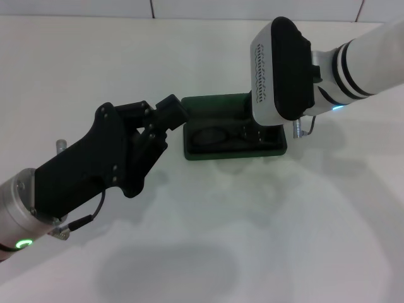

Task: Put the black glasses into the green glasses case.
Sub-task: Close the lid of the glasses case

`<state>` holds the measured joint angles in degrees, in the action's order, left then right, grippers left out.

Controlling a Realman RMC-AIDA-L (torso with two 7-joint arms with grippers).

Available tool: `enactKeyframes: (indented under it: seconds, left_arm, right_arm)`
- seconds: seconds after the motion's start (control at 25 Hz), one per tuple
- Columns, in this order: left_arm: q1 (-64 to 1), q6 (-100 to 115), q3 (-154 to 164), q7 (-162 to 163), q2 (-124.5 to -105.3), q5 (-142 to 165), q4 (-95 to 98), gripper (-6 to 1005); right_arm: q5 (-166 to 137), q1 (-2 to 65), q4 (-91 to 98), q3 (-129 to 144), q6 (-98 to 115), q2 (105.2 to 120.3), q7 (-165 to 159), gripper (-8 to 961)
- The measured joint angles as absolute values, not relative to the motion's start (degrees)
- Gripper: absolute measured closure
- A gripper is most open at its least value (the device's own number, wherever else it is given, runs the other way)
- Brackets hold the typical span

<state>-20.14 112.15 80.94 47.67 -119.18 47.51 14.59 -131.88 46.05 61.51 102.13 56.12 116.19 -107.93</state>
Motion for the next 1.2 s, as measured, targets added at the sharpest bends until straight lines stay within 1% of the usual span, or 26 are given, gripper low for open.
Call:
enactKeyframes:
  seconds: [0.12, 0.28, 0.36, 0.48, 0.6, 0.76, 0.8, 0.92, 1.0, 1.08, 1.2]
  left_arm:
    - [-20.09, 112.16, 80.94, 47.64, -119.17, 47.54, 14.59, 939]
    - [-19.93, 112.19, 80.94, 47.63, -119.18, 47.55, 14.59, 939]
    - [-19.75, 112.2, 80.95, 47.64, -119.03, 47.47, 14.74, 939]
    - [-19.79, 112.23, 80.57, 47.92, -118.22, 47.3, 15.08, 939]
    - [-20.38, 111.91, 78.58, 48.92, -116.78, 47.33, 15.12, 938]
    - [-23.5, 108.74, 76.74, 52.16, -113.0, 48.14, 15.2, 938]
    - [-24.91, 107.34, 76.74, 53.23, -111.79, 48.54, 15.31, 938]
    - [-28.83, 102.37, 76.71, 56.79, -109.03, 51.9, 16.8, 938]
    - [-31.3, 98.14, 76.7, 59.9, -107.7, 55.19, 18.98, 938]
    - [-34.24, 92.96, 76.61, 62.95, -107.27, 59.1, 21.21, 937]
    - [-40.22, 83.51, 76.63, 69.74, -107.64, 67.02, 22.96, 935]
  right_arm:
    - [-131.85, 45.82, 61.67, 102.13, 56.13, 116.19, -108.05, 804]
    - [-131.49, 44.59, 63.04, 102.16, 56.19, 116.19, -109.08, 803]
    - [-130.13, 42.96, 64.64, 101.87, 56.23, 116.19, -109.42, 802]
    - [-125.77, 38.93, 67.84, 100.07, 56.87, 116.11, -109.37, 801]
    - [-118.33, 32.95, 71.59, 95.77, 60.22, 115.88, -107.97, 800]
    - [-103.87, 23.75, 72.52, 85.65, 70.49, 115.99, -99.37, 799]
    - [-101.26, 22.5, 71.75, 83.77, 72.39, 116.02, -97.24, 798]
    - [-91.55, 18.38, 64.38, 76.28, 80.43, 115.7, -87.66, 797]
    - [-88.48, 17.57, 59.28, 72.21, 85.29, 115.58, -83.67, 797]
    - [-87.87, 17.12, 54.77, 68.6, 88.98, 115.66, -81.59, 796]
    - [-87.77, 15.5, 50.87, 66.24, 90.68, 115.67, -80.56, 795]
